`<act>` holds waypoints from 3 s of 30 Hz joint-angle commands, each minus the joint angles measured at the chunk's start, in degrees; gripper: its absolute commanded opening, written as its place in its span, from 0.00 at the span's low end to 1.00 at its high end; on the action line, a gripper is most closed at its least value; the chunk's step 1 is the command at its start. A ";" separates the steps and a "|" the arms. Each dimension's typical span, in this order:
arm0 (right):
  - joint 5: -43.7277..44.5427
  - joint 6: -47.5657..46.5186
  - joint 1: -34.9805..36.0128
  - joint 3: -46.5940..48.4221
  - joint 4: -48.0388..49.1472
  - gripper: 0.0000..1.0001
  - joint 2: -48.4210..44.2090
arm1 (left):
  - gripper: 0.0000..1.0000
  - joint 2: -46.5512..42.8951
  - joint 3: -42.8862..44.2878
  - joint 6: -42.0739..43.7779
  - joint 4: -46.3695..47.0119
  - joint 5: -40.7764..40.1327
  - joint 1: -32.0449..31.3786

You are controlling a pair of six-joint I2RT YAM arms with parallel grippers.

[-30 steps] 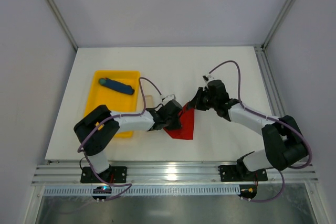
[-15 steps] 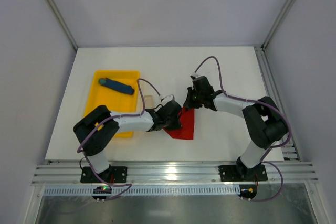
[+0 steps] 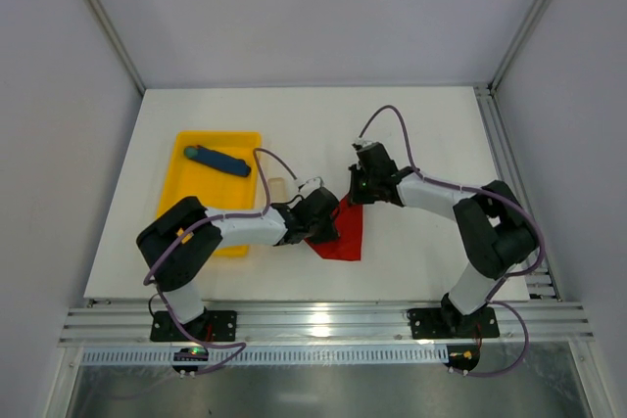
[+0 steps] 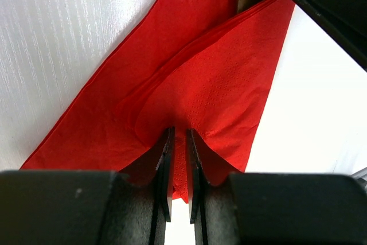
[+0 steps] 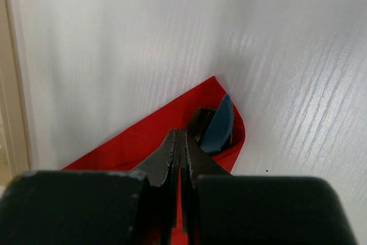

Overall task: Place the utensils on the paper napkin and roll it up
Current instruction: Roll the napkin at the center of the board.

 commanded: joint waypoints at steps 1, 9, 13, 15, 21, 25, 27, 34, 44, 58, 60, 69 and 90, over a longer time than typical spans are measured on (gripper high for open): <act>-1.34 0.44 0.68 1.77 0.25 0.04 -4.24 | 0.18 0.93 -1.82 -0.59 -6.31 -1.08 -0.52; -2.06 8.00 4.36 -5.60 3.15 0.04 -10.48 | 0.18 1.20 -1.64 -1.38 -6.83 -1.43 -0.61; 0.93 11.25 6.73 -8.07 3.50 0.04 -10.13 | 0.18 1.11 -1.64 -1.73 -6.92 -1.43 -0.52; 2.25 12.57 7.53 -8.95 3.85 0.04 -9.43 | 0.18 1.02 -1.56 -1.82 -7.09 -1.43 -0.52; 7.78 13.37 10.08 -9.39 2.28 0.04 -6.27 | 0.18 0.15 -1.56 -2.08 -8.06 -1.96 -0.52; 8.94 12.49 10.43 -9.74 1.57 0.04 -4.51 | 0.18 -0.47 -1.38 -2.26 -8.85 -2.49 -0.52; 9.20 12.31 10.52 -10.27 1.66 0.04 -3.63 | 0.18 -0.65 -0.85 -1.91 -9.20 -2.49 -0.52; 8.06 10.47 10.52 -13.34 4.12 0.04 -3.63 | 0.37 -3.10 9.32 6.96 -17.89 -2.13 -0.52; 4.19 8.36 10.52 -18.35 8.51 0.04 -7.14 | 0.53 -10.58 9.70 19.78 -23.97 -3.28 1.59; 1.55 7.12 10.35 -22.92 12.99 0.04 -11.27 | 0.63 -0.13 12.42 32.02 -20.98 10.25 6.07; 1.38 7.04 10.35 -23.10 13.17 0.04 -11.54 | 0.64 1.37 12.77 32.54 -21.07 10.26 6.59; 0.59 7.12 10.26 -23.72 14.57 0.04 -11.63 | 0.65 4.18 10.23 31.06 -18.53 19.55 8.79; -0.73 8.71 10.17 -25.04 18.79 0.04 -9.52 | 0.56 5.60 12.16 29.73 -16.94 33.89 12.75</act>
